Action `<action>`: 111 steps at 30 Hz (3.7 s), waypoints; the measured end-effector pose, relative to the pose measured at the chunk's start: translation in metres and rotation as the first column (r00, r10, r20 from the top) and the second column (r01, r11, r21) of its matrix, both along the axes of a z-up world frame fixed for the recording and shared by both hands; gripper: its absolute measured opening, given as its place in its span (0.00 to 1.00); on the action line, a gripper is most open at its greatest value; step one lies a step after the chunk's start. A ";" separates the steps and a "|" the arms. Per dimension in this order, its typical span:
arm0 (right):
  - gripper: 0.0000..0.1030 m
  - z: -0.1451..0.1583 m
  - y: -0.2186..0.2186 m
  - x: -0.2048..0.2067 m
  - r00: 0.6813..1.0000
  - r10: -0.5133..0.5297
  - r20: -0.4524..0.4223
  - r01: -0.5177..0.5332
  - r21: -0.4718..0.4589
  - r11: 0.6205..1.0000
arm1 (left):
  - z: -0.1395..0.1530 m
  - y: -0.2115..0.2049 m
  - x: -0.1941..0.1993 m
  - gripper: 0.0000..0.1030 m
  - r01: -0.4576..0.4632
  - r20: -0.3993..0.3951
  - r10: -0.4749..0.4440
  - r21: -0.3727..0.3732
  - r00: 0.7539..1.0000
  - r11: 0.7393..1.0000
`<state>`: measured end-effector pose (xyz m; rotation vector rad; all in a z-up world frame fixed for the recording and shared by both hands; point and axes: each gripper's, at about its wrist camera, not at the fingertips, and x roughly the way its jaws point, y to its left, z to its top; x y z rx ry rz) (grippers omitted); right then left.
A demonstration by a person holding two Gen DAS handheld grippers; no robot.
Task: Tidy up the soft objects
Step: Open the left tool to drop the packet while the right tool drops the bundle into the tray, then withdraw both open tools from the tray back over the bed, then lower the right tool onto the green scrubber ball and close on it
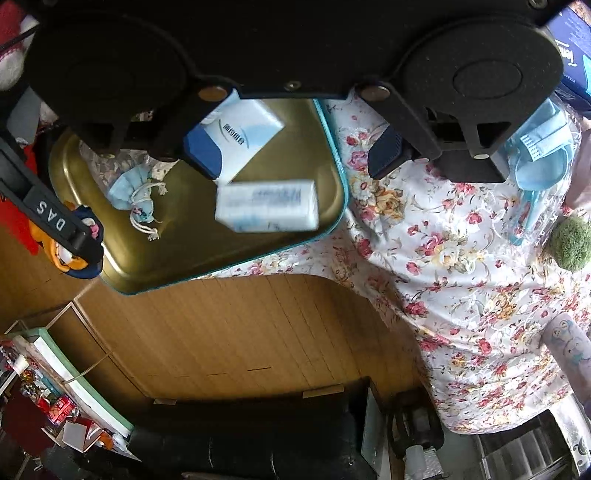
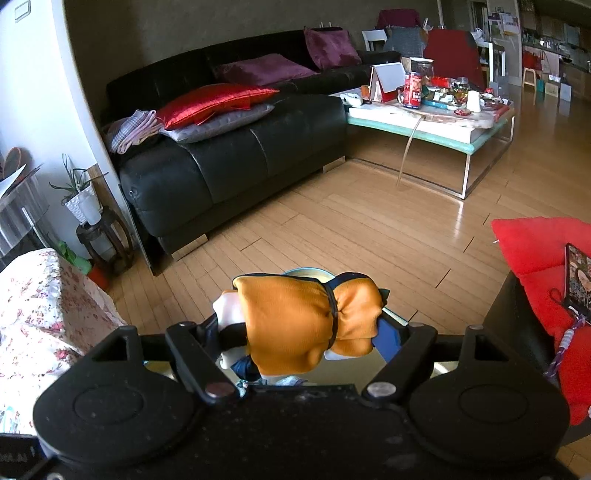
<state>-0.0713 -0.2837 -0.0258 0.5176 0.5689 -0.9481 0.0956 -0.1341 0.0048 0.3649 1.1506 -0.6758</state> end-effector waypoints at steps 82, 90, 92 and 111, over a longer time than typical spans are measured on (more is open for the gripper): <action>1.00 -0.013 0.045 0.023 0.966 0.197 -0.165 -0.192 0.045 0.980 | 0.052 0.207 -0.029 0.81 -0.420 0.297 0.385 0.063 0.874 0.906; 1.00 -0.005 0.069 0.019 0.958 0.250 -0.140 -0.257 -0.033 0.966 | 0.075 0.270 -0.013 0.82 -0.503 0.366 0.459 0.030 0.810 0.864; 1.00 -0.002 0.077 0.019 0.954 0.265 -0.142 -0.276 -0.065 0.959 | 0.076 0.285 -0.007 0.82 -0.524 0.374 0.479 0.021 0.794 0.852; 1.00 0.035 0.170 0.012 0.832 0.533 -0.154 -0.555 -0.201 0.808 | 0.028 0.337 0.062 0.82 -0.581 0.286 0.560 -0.013 0.778 0.814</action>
